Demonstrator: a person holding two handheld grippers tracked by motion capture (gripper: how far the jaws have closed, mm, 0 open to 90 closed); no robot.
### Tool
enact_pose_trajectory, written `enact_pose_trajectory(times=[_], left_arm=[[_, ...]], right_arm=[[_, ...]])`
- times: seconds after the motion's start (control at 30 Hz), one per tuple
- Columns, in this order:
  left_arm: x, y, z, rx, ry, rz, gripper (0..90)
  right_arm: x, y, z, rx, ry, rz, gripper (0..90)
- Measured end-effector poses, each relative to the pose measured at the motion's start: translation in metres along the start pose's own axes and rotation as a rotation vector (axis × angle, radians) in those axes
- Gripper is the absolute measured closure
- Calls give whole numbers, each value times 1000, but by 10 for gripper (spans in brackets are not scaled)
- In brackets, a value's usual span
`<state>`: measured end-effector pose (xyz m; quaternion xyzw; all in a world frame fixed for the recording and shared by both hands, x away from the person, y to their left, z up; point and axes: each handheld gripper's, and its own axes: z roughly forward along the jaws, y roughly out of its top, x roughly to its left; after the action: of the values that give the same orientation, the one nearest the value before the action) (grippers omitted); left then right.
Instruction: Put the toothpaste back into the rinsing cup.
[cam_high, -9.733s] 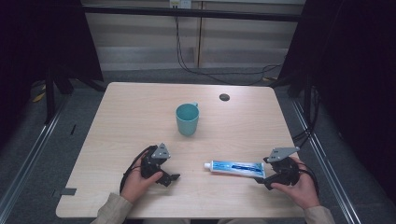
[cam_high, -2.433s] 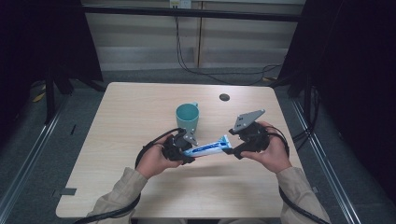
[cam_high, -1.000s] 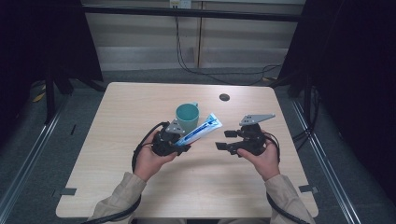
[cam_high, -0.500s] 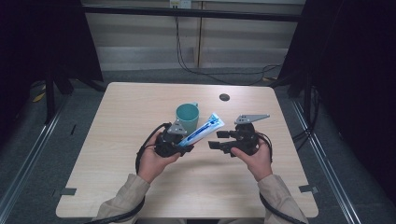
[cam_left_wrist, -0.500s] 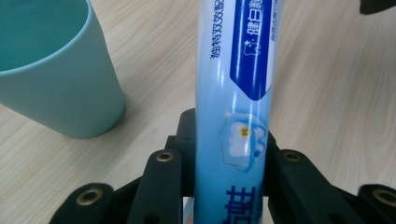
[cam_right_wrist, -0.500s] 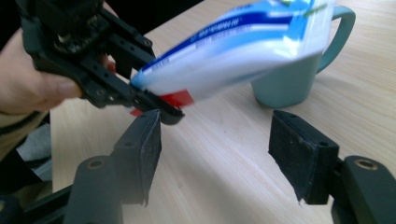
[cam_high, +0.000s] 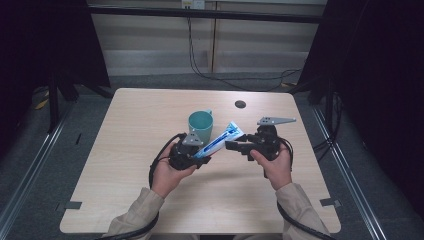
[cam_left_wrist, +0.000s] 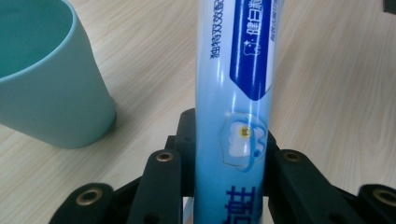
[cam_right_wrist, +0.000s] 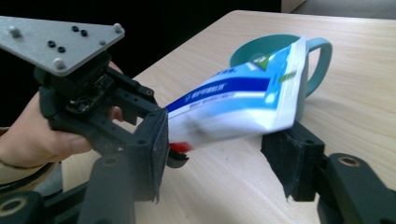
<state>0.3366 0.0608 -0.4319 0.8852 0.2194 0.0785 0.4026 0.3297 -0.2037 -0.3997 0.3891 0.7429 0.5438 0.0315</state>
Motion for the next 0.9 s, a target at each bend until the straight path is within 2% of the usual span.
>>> enact_pose_trajectory(times=[0.07,0.27,0.37,0.47,0.53,0.6,0.63,0.7,0.8,0.83,0.9], left_arm=[[-2,1,1,-2,1,1,723],[-5,2,4,0,7,0,723],[-5,0,6,-2,8,0,721],[-6,0,6,1,22,-10,722],[-8,0,6,6,24,2,725],[-9,1,7,11,26,12,725],[-9,0,7,9,29,4,725],[-8,-1,7,8,34,5,721],[-10,-1,7,5,20,23,720],[-11,0,7,14,21,32,720],[-13,0,8,16,22,38,719]], right_arm=[[-1,1,-1,-7,-4,10,440],[-4,2,-3,-21,-35,57,591],[-6,2,-2,-40,-28,101,668],[-8,2,1,-62,-10,154,660],[-7,4,2,-62,-12,162,607],[-7,6,3,-63,-18,177,598],[-7,6,3,-61,-21,178,608],[-7,7,2,-56,-31,192,693],[-9,8,3,-73,5,234,673],[-9,9,4,-83,7,251,646],[-8,12,6,-66,-10,246,655]])
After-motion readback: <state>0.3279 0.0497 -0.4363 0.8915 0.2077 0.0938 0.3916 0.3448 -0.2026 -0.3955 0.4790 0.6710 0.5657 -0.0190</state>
